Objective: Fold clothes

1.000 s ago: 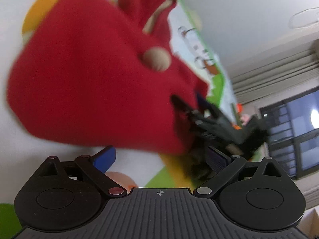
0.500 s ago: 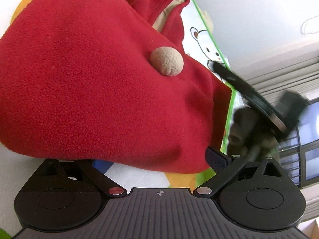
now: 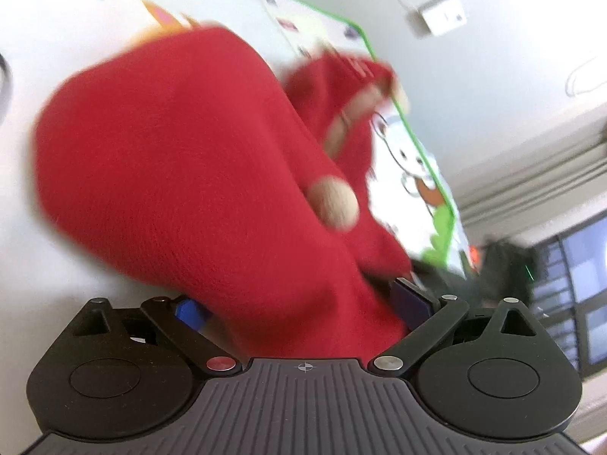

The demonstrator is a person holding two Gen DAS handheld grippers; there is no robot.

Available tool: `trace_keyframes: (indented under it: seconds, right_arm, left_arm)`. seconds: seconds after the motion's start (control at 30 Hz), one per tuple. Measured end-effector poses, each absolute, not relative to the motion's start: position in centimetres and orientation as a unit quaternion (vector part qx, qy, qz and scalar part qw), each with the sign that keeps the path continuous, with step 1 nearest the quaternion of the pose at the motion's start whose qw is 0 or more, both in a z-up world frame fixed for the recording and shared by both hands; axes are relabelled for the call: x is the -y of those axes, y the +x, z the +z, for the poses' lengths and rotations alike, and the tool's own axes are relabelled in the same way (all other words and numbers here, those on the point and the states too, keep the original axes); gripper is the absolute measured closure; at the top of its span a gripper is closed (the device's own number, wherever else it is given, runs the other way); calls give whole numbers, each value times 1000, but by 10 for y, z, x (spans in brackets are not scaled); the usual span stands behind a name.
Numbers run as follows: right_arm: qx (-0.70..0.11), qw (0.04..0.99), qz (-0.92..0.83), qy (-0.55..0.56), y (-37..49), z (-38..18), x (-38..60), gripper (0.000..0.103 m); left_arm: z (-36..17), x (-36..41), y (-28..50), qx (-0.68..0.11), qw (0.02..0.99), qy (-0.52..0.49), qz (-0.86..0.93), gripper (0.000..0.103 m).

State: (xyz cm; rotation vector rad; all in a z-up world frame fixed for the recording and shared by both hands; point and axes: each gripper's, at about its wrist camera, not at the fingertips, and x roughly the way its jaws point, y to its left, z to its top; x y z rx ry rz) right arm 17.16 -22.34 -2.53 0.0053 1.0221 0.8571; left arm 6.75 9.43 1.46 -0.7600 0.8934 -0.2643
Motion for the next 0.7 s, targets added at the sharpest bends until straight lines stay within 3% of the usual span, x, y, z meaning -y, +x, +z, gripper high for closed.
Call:
trace_keyframes:
  seconds: [0.23, 0.4, 0.57, 0.7]
  right_arm:
    - [-457, 730, 507, 10, 64, -28, 165, 0]
    - [-395, 766, 506, -30, 35, -4, 156, 0]
    - [-295, 890, 333, -96, 55, 39, 219, 0]
    - [-277, 932, 148, -179, 76, 27, 260, 0]
  left_arm:
    - [26, -150, 61, -387, 848, -353, -78, 4]
    - [33, -178, 56, -379, 857, -344, -56, 4]
    - [34, -183, 31, -382, 860, -328, -81, 3]
    - [10, -183, 28, -406, 849, -327, -82, 2]
